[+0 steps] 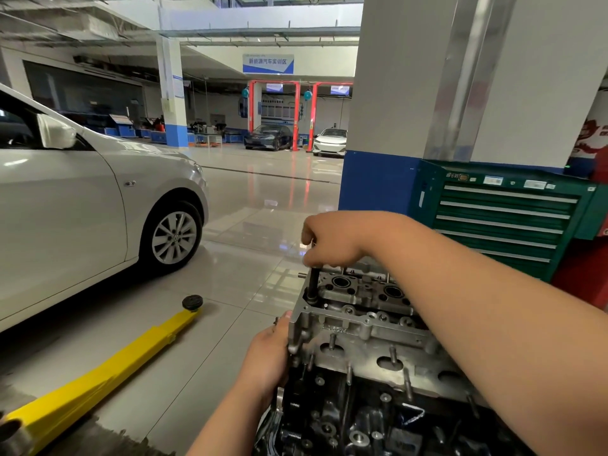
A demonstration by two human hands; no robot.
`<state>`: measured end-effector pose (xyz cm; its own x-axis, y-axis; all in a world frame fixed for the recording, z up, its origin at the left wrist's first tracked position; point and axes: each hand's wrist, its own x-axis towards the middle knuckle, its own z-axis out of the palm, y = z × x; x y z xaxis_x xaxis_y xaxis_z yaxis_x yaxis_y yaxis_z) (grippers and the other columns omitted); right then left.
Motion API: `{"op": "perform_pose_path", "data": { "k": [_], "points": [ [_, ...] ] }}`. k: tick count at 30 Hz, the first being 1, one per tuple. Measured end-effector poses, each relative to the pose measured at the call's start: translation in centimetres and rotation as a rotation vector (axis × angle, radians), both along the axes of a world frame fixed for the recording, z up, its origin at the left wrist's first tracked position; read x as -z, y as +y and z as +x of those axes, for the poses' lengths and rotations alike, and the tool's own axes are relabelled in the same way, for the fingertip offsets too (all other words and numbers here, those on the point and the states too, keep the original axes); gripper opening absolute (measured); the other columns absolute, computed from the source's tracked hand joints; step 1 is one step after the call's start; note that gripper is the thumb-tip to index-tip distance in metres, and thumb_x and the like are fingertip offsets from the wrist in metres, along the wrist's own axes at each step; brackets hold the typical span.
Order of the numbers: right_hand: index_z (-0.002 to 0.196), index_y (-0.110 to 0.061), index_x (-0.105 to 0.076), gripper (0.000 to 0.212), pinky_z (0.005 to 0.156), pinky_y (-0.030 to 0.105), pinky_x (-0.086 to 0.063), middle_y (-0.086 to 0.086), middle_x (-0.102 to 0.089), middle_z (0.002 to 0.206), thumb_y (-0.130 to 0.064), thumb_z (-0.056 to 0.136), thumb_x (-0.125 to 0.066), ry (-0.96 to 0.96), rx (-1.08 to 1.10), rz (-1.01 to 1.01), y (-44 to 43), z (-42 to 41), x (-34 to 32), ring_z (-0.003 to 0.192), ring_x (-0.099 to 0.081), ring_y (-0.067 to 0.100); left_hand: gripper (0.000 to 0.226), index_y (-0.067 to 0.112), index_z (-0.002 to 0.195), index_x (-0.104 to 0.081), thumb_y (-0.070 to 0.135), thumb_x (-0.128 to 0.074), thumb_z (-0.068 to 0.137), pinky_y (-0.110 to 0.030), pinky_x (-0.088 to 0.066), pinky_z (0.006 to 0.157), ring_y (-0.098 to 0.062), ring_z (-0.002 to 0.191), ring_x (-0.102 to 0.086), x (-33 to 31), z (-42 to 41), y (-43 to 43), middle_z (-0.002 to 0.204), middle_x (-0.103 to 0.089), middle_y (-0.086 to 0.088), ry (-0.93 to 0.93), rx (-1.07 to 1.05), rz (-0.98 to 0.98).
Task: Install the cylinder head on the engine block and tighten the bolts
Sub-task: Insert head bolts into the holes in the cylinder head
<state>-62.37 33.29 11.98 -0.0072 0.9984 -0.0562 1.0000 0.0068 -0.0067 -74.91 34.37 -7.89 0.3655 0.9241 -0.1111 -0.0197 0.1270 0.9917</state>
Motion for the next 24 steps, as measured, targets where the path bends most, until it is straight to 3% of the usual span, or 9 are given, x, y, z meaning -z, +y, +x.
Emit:
{"op": "perform_pose_path", "data": {
  "k": [3,7,9,11,13,15,17,20,24],
  "points": [
    [0.085,-0.011,-0.065,0.011,0.052,0.025,-0.045,0.0,-0.072,0.071,-0.018,0.089,-0.059,0.083,-0.06,0.027,-0.4,0.1,-0.7,0.06,-0.066,0.016,0.057,0.021,0.06,-0.071,0.056,-0.043,0.095,-0.015,-0.03,0.039,-0.008,0.037,-0.042,0.0,0.0,0.0,0.055,-0.058,-0.003,-0.007,-0.005,-0.002],
    [0.065,-0.018,-0.041,0.043,0.052,0.028,-0.035,0.001,-0.05,0.072,-0.041,0.101,-0.036,-0.312,0.033,0.2,0.7,-0.9,1.1,0.058,-0.043,0.015,0.058,0.025,0.057,-0.07,0.059,-0.042,0.094,-0.019,-0.029,0.038,-0.009,0.038,-0.039,-0.1,0.0,-0.2,0.054,-0.055,-0.003,0.0,0.001,-0.005],
    [0.07,-0.014,-0.05,0.046,0.052,0.03,-0.037,0.001,-0.054,0.074,-0.048,0.099,-0.039,-0.258,0.029,0.144,0.6,-0.8,0.8,0.062,-0.05,0.016,0.058,0.027,0.057,-0.071,0.061,-0.04,0.094,-0.021,-0.029,0.039,-0.009,0.039,-0.04,-0.2,0.0,-0.2,0.055,-0.056,-0.003,0.003,0.015,-0.004],
    [0.091,-0.008,-0.061,0.026,0.054,0.031,-0.048,0.001,-0.064,0.079,-0.032,0.094,-0.054,-0.079,-0.031,0.019,0.4,-0.5,-0.2,0.069,-0.063,0.018,0.058,0.029,0.059,-0.072,0.06,-0.038,0.095,-0.02,-0.03,0.04,-0.009,0.039,-0.041,-0.2,-0.1,-0.2,0.056,-0.058,-0.003,0.016,0.022,0.001],
    [0.096,-0.01,-0.062,0.01,0.05,0.023,-0.048,-0.003,-0.067,0.072,-0.016,0.09,-0.056,0.008,-0.064,-0.027,0.1,-0.4,-0.8,0.059,-0.066,0.012,0.059,0.029,0.058,-0.073,0.058,-0.038,0.095,-0.02,-0.03,0.039,-0.009,0.039,-0.042,-0.3,-0.1,-0.1,0.055,-0.058,-0.002,0.023,0.016,0.003],
    [0.079,-0.012,-0.059,0.021,0.051,0.026,-0.042,-0.001,-0.061,0.067,-0.021,0.096,-0.05,-0.156,-0.064,0.061,0.4,-0.7,-0.4,0.056,-0.057,0.014,0.059,0.027,0.057,-0.073,0.057,-0.039,0.096,-0.019,-0.03,0.038,-0.008,0.038,-0.042,-0.3,0.0,-0.1,0.055,-0.058,-0.002,0.015,0.011,-0.001],
    [0.068,-0.018,-0.042,0.036,0.057,0.029,-0.042,-0.002,-0.047,0.071,-0.028,0.102,-0.038,-0.343,-0.002,0.156,1.0,-0.8,0.9,0.059,-0.042,0.013,0.059,0.024,0.059,-0.073,0.057,-0.041,0.095,-0.018,-0.03,0.039,-0.01,0.04,-0.043,-0.3,0.0,-0.1,0.059,-0.059,-0.006,0.008,0.004,-0.002],
    [0.069,-0.017,-0.047,0.042,0.054,0.029,-0.036,0.001,-0.051,0.074,-0.042,0.101,-0.035,-0.195,0.066,0.123,0.8,-0.7,1.2,0.061,-0.045,0.015,0.057,0.018,0.07,-0.074,0.058,-0.042,0.095,-0.022,-0.034,0.048,-0.014,0.049,-0.049,-0.1,0.0,-0.1,0.065,-0.063,-0.009,0.001,-0.004,0.001],
    [0.09,-0.005,-0.069,0.019,0.048,0.021,-0.042,0.005,-0.072,0.072,-0.019,0.089,-0.056,0.019,-0.021,-0.018,-0.2,-0.6,-0.9,0.053,-0.059,0.012,0.056,0.015,0.075,-0.073,0.06,-0.043,0.093,-0.018,-0.034,0.042,-0.01,0.043,-0.046,0.2,0.1,0.1,0.062,-0.06,-0.004,-0.007,-0.016,-0.007]
  ]
}}
